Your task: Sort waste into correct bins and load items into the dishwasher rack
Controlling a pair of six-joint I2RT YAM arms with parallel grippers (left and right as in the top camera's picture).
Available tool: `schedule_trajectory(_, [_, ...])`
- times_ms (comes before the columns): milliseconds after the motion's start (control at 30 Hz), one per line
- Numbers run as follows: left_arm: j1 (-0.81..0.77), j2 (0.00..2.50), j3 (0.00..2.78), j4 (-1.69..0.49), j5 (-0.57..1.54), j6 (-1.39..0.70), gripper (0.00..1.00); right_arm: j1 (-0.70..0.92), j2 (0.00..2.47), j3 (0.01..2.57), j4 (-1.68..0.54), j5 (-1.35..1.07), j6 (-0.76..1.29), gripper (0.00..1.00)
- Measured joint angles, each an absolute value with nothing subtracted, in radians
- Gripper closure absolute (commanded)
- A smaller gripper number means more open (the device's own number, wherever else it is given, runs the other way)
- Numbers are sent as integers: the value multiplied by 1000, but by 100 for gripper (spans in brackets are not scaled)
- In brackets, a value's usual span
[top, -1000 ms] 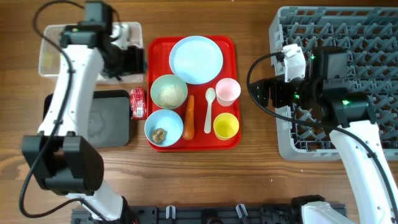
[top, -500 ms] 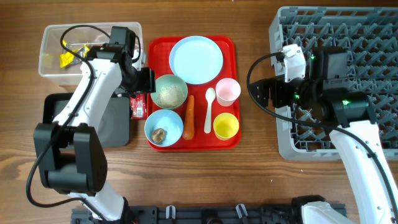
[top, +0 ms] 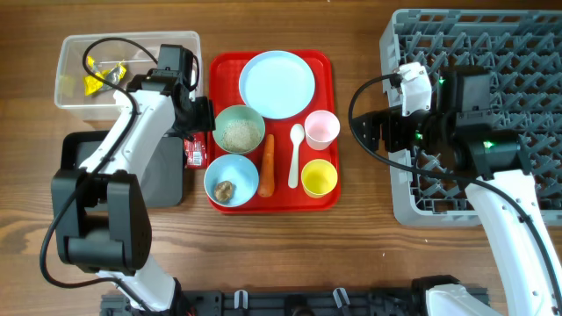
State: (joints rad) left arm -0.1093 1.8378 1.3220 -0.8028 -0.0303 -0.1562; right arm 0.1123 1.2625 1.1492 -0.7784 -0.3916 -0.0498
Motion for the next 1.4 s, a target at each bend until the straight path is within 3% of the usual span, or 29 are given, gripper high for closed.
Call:
schedule_trajectory(133, [-109,1861,1322,-768,-33,-156,30,112,1262,1149,-778,-392,-50,0])
schedule_trajectory(333, [-109,1916,1321,-757,-33,-159,39,112,1262,1149,-778,-392,-50,0])
schedule_trajectory(667, [-109,1925,1321,-755,-33,-168,82,112,1262,1149,-778,-392,-49,0])
schedule_trajectory(867, [-109,1925,1321,-758,-30,-167,87,112,1262,1149,-778,-392,-49,0])
schedule_trajectory(933, [-109,1925,1321,-758,-28,-166,96,112,1262,1149,-778,-392,-49,0])
schedule_trajectory(1167, [-109,1925,1321,-775,-24,-166,96,112,1262,1149,-778,-392,-50,0])
schedule_trajectory(1400, [-109,1904,1454,-982,13,-167,96,112,1262,1149,-779,-392,-50,0])
